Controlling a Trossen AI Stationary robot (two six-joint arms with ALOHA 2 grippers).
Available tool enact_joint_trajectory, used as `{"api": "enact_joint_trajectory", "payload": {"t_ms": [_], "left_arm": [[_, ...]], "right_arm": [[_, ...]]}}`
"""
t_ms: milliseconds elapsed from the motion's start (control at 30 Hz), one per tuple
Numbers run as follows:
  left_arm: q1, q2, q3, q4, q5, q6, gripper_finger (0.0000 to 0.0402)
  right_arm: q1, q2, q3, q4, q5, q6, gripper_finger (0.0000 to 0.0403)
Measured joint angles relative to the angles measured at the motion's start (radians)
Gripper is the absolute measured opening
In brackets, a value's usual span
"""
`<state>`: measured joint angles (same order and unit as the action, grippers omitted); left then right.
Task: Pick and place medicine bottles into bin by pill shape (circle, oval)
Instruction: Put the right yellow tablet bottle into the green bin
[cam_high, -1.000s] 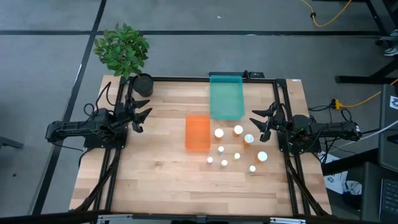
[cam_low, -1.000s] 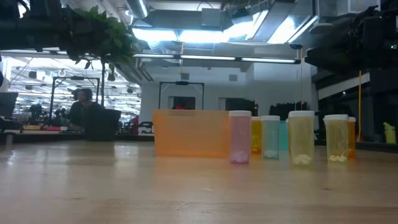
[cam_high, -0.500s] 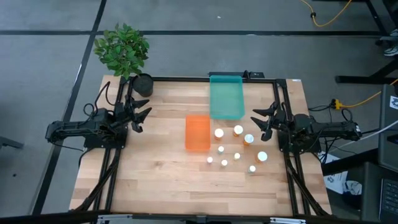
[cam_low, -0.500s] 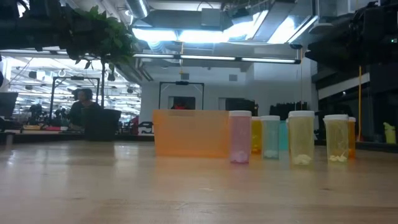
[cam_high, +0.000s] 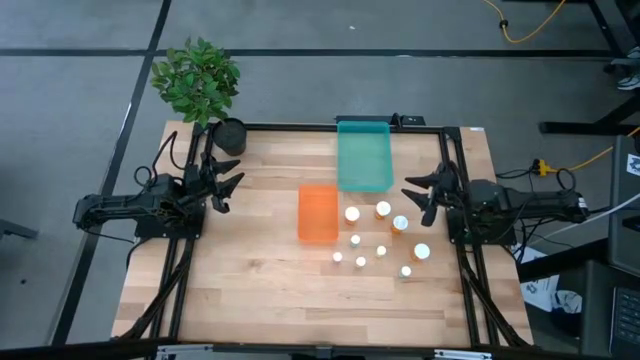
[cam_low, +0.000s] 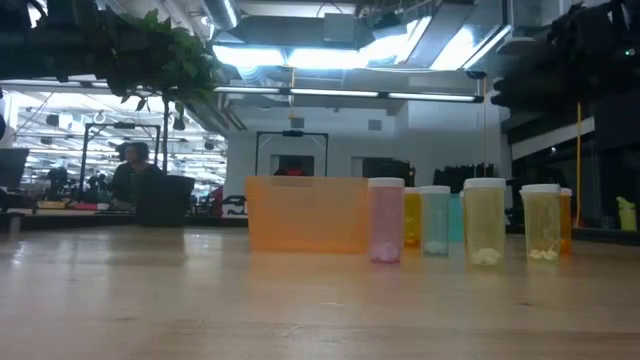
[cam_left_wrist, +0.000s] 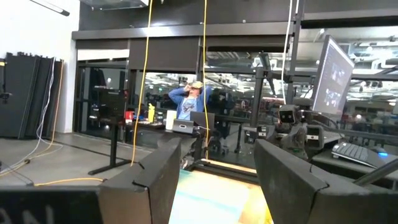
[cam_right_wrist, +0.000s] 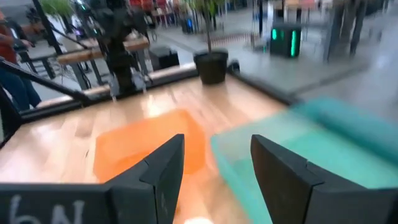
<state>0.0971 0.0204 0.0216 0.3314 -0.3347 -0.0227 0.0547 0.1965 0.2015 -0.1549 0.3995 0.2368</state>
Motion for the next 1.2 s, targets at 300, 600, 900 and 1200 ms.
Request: {"api": "enact_joint_trajectory", "payload": {"t_ms": [300, 600, 900, 1200], "left_arm": [[0.0, 0.0, 0.0, 0.0, 0.15, -0.061, 0.0195], [-0.053, 0.077, 0.018, 0.025, 0.203, -0.054, 0.0188], [-0.198, 0.446, 0.209, 0.036, 0.141, -0.014, 0.017], [-0.282, 0.88, 0.416, 0.213, 0.093, 0.2, 0.0169]], "right_arm": [[0.0, 0.027, 0.042, -0.045, -0.058, 0.059, 0.0188], [0.0, 0.027, 0.042, -0.046, -0.053, 0.077, 0.0188], [0.0, 0.027, 0.042, -0.056, -0.053, 0.077, 0.0188], [0.0, 0.026, 0.042, -0.11, -0.051, 0.074, 0.0188]]}}
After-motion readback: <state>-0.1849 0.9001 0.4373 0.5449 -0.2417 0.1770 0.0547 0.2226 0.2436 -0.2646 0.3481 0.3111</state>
